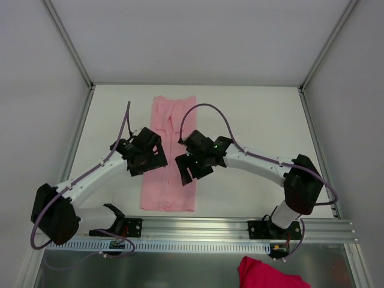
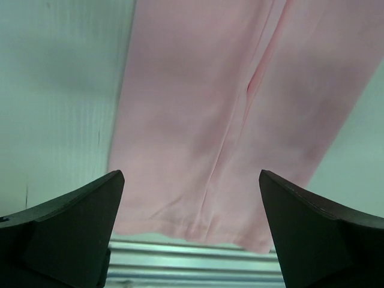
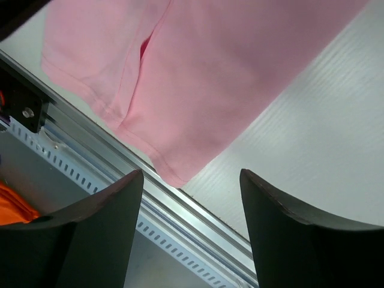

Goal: Fold and stack the t-shirts
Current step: Rotate the tshirt 90 degrees

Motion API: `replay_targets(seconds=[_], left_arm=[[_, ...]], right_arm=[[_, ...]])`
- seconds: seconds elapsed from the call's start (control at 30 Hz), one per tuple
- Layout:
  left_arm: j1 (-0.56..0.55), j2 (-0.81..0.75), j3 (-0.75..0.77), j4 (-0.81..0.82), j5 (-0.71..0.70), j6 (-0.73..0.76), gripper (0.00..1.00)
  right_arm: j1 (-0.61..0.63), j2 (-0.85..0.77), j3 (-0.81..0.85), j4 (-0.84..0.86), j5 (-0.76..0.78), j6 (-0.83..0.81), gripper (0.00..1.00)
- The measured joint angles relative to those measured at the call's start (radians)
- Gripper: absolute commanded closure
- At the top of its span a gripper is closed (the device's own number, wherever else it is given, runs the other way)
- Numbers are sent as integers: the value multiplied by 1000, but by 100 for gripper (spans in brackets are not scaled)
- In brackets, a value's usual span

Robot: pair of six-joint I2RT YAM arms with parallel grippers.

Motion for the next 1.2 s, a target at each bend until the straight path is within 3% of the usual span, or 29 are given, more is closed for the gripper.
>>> replay_targets(seconds=[0.1,0.27,0.5,0.73,1.2], left_arm=[[63,183,90,68,21,37,1],[147,480,271,149,50,76,1],[190,698,500,155,48,121,1],[190,792,603,185,80,163,1],[192,805,531,242,189,167,1]], right_arm=[[-38,-39,63,-63,33,-37,41],[-107,-179,113,-148,89,-80,41],[-208,-378,138,-241,121,-116,41],[-228,-414,118,-278,130,-135,42],[-257,-400,114,-295,130,-148,42]])
